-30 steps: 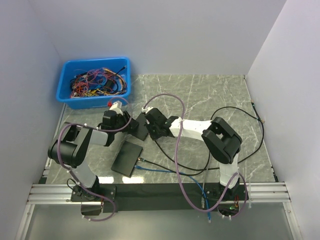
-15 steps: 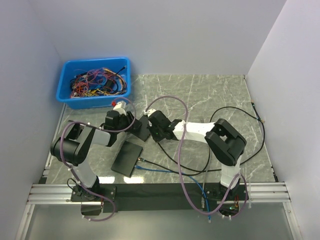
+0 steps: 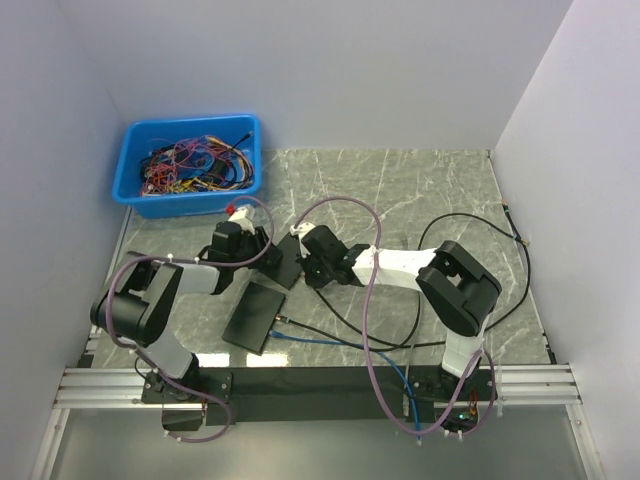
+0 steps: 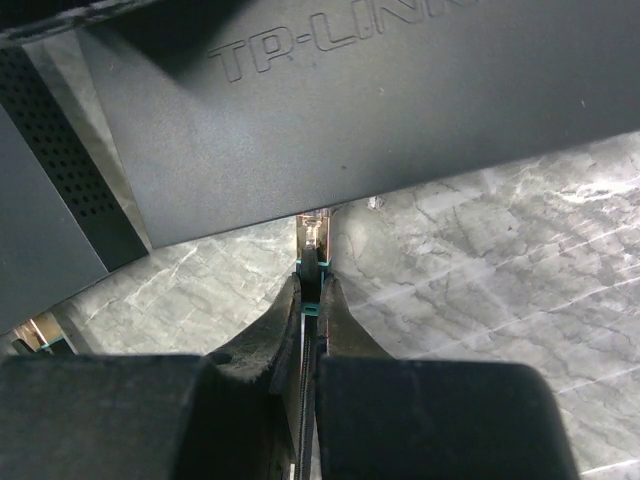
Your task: Insert the plug into the switch port
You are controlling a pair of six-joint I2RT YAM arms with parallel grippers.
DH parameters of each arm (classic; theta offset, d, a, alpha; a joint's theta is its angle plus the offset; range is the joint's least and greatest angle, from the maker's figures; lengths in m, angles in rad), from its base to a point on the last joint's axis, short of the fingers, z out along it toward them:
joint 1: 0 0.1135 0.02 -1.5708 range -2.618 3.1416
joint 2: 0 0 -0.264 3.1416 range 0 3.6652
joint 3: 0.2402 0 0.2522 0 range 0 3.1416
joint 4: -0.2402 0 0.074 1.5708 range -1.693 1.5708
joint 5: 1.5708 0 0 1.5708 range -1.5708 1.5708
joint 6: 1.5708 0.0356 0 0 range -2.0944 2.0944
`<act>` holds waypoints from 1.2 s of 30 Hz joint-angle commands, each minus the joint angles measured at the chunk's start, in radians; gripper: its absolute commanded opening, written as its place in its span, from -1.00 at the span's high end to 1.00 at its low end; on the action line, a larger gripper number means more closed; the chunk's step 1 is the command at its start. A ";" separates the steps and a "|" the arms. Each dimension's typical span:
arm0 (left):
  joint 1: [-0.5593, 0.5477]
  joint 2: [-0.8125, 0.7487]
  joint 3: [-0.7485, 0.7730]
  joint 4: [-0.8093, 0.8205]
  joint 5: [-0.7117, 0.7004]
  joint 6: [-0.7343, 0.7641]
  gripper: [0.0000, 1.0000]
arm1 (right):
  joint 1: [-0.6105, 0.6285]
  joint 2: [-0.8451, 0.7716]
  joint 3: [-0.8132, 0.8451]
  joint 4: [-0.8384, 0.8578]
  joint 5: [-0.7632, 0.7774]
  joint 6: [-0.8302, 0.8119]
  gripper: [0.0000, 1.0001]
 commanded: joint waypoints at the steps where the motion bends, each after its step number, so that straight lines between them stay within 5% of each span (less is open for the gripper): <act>1: -0.028 -0.103 0.048 -0.099 -0.007 -0.005 0.07 | 0.005 -0.045 0.020 0.109 0.010 -0.006 1.00; 9: -0.015 -0.196 0.164 -0.345 -0.176 0.076 -0.04 | 0.007 -0.037 0.038 0.084 -0.004 -0.002 1.00; 16: -0.014 -0.415 0.070 -0.216 -0.278 0.076 -0.18 | 0.005 -0.028 0.034 0.073 0.063 0.005 1.00; 17: -0.014 -0.437 0.053 -0.208 -0.308 0.082 -0.25 | 0.005 -0.031 0.029 0.075 0.075 0.006 1.00; 20: 0.014 -0.480 0.063 -0.226 -0.394 0.017 -0.95 | 0.002 -0.050 0.011 0.081 0.131 0.015 1.00; 21: 0.059 -0.483 0.075 -0.249 -0.397 -0.055 -0.99 | -0.001 -0.062 0.002 0.083 0.146 0.023 1.00; 29: 0.113 -0.355 0.135 -0.257 -0.267 -0.013 -0.99 | -0.048 -0.108 -0.051 0.078 0.272 0.081 1.00; 36: 0.113 -0.188 0.152 -0.233 -0.152 0.052 -0.91 | -0.101 -0.068 -0.025 0.041 0.203 0.106 1.00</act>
